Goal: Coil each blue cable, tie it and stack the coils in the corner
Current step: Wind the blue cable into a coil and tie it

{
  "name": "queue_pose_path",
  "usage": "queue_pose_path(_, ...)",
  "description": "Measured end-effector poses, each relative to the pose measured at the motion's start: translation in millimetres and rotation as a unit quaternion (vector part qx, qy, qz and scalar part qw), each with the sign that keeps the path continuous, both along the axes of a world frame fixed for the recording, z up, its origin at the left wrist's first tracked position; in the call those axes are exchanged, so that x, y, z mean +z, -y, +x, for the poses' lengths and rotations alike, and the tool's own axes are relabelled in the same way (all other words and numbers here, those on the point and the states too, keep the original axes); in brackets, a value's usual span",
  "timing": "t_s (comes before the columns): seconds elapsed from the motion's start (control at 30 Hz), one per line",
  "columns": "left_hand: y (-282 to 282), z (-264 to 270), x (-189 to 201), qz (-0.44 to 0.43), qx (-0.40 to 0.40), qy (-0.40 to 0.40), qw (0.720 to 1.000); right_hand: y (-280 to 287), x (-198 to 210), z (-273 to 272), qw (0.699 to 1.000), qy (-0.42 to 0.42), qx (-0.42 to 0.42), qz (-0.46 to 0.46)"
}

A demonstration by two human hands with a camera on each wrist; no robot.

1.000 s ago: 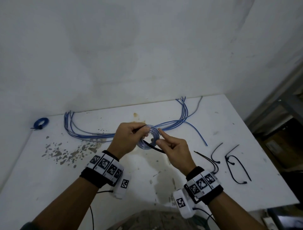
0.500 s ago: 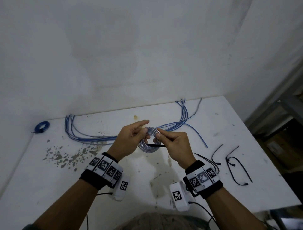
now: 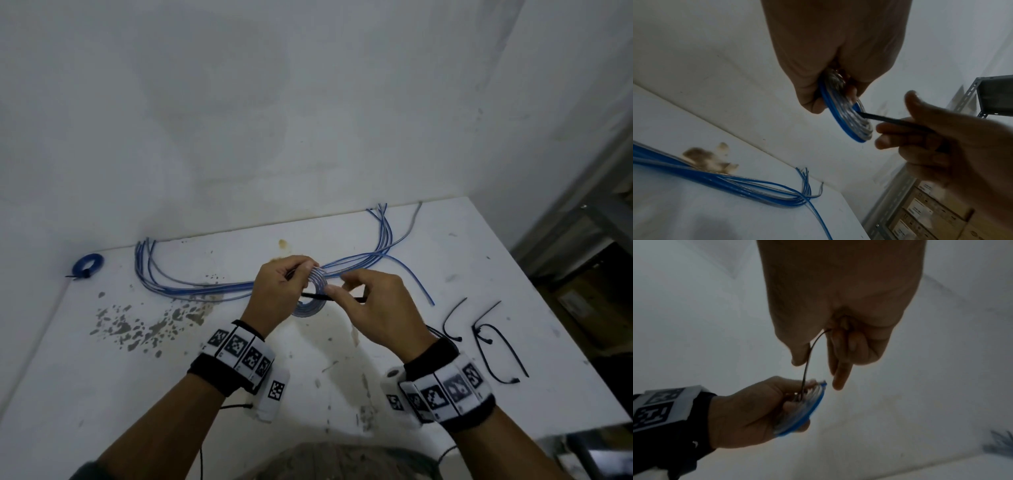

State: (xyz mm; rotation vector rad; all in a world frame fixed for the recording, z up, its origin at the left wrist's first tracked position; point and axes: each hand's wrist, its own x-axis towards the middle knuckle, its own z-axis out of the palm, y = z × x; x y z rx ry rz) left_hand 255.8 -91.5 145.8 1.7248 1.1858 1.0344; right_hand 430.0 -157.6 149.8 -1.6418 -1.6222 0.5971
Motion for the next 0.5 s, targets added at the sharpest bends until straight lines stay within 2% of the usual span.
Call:
queue_pose_path(0.07, -3, 0, -7, -0.001, 0.028, -0.012, 1.000, 7, 4, 5, 0.992, 0.093, 0.079, 0.017)
queue_pose_path(0.13, -5, 3, -13, 0.000, 0.045, -0.030, 0.999, 11, 3, 3, 0.977, 0.175, 0.122, 0.029)
queue_pose_path(0.2, -2, 8, -12, -0.005, 0.051, -0.043, 0.998, 14, 0, -4, 0.959, 0.254, 0.109, 0.058)
queue_pose_path(0.3, 0, 15, -9, -0.024, 0.064, -0.038, 0.997, 17, 6, -20, 0.939, 0.327, 0.066, 0.084)
queue_pose_path(0.4, 0, 18, -7, -0.048, 0.088, -0.026, 0.995, 13, 11, -38, 0.935, 0.353, 0.004, 0.042)
queue_pose_path(0.5, -1, 20, -7, -0.071, 0.127, -0.004, 0.989, 4, 10, -49, 0.937, 0.348, -0.004, 0.009)
